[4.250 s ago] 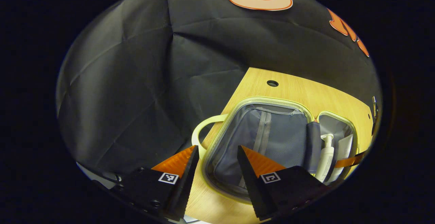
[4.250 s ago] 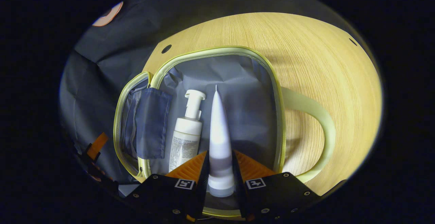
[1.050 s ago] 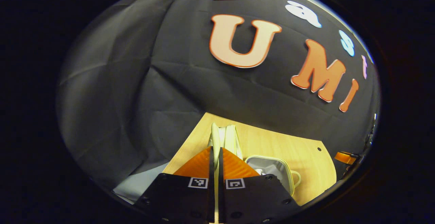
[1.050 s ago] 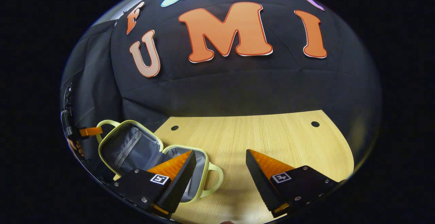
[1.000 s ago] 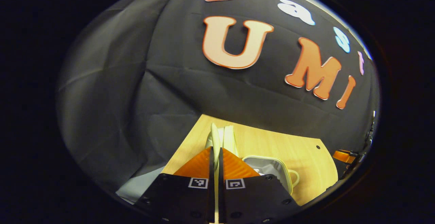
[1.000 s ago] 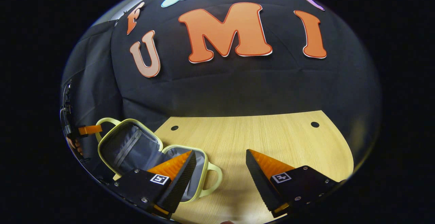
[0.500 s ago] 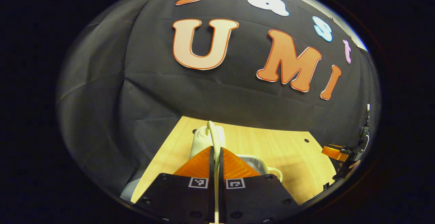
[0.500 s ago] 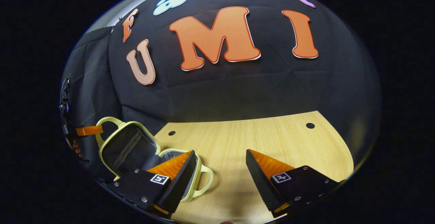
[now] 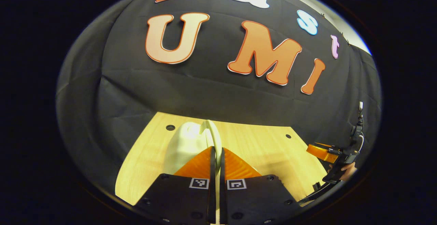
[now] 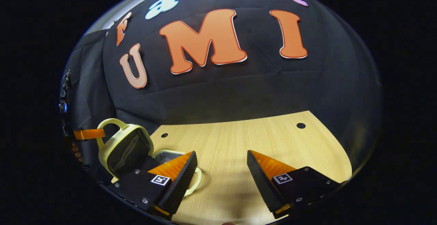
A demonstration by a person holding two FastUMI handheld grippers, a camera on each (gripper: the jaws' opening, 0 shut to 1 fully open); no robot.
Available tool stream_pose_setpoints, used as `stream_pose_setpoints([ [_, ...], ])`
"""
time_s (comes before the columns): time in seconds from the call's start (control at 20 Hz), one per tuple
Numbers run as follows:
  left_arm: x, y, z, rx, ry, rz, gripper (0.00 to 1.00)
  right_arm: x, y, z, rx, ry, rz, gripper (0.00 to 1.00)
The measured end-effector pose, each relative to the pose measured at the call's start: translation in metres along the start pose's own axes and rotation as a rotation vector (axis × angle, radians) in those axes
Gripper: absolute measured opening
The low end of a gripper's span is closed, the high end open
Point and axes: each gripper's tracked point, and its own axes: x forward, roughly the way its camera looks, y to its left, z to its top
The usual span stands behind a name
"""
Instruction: First open the suitcase, pack the skin care products into it, and then close the suitcase.
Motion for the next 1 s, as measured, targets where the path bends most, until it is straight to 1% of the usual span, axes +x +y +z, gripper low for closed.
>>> stream_pose_setpoints([
  [0.1, 0.008, -0.016, -0.008, -0.012, 0.018, -0.034, 0.05, -0.003, -0.009, 0.002, 0.018, -0.007, -0.016, 0.94],
  [0.25, 0.022, -0.047, -0.031, -0.022, 0.061, -0.109, 0.05, -0.007, -0.019, 0.001, 0.017, -0.007, -0.032, 0.94],
  [0.45, 0.048, -0.077, -0.053, -0.029, 0.116, -0.158, 0.05, -0.012, -0.03, -0.002, 0.028, -0.002, -0.045, 0.94],
  [0.65, 0.075, -0.108, -0.092, -0.004, 0.203, -0.21, 0.05, -0.016, -0.044, -0.003, 0.021, 0.002, -0.065, 0.94],
  [0.8, 0.093, -0.129, -0.131, 0.026, 0.285, -0.229, 0.05, -0.019, -0.053, -0.004, 0.033, 0.001, -0.074, 0.94],
  [0.9, 0.099, -0.134, -0.155, 0.04, 0.337, -0.231, 0.05, -0.02, -0.059, -0.007, 0.034, 0.008, -0.084, 0.94],
  [1.0, 0.1, -0.136, -0.174, 0.077, 0.377, -0.228, 0.05, -0.02, -0.063, -0.009, 0.037, 0.013, -0.089, 0.94],
])
